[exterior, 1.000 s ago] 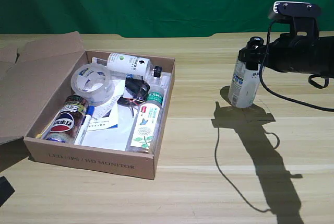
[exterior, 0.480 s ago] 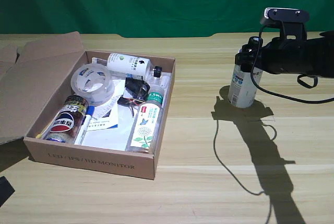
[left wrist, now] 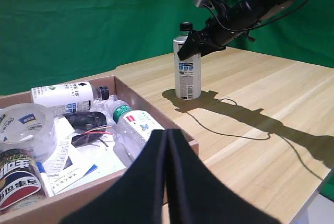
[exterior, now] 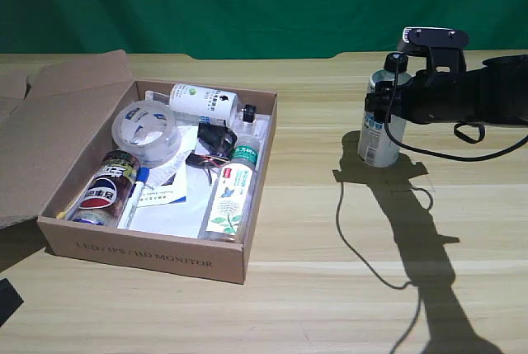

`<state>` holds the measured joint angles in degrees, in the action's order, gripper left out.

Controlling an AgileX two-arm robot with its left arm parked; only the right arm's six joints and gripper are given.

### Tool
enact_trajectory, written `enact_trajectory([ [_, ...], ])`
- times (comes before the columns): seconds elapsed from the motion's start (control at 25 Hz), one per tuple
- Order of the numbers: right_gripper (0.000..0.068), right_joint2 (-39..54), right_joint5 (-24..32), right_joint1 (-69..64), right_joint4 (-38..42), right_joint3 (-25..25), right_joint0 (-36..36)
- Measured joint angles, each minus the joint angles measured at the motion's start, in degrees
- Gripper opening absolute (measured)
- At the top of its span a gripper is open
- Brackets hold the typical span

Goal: Place the white bottle into the box.

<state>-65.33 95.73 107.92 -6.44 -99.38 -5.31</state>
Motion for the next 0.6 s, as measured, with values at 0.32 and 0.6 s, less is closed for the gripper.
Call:
enact_trajectory([
  [0.32,0.0557,-0.17,2.94,0.40,-4.72,0.00,0.00],
  [0.6,0.0557,-0.17,2.71,-5.45,-11.01,1.43,0.00],
])
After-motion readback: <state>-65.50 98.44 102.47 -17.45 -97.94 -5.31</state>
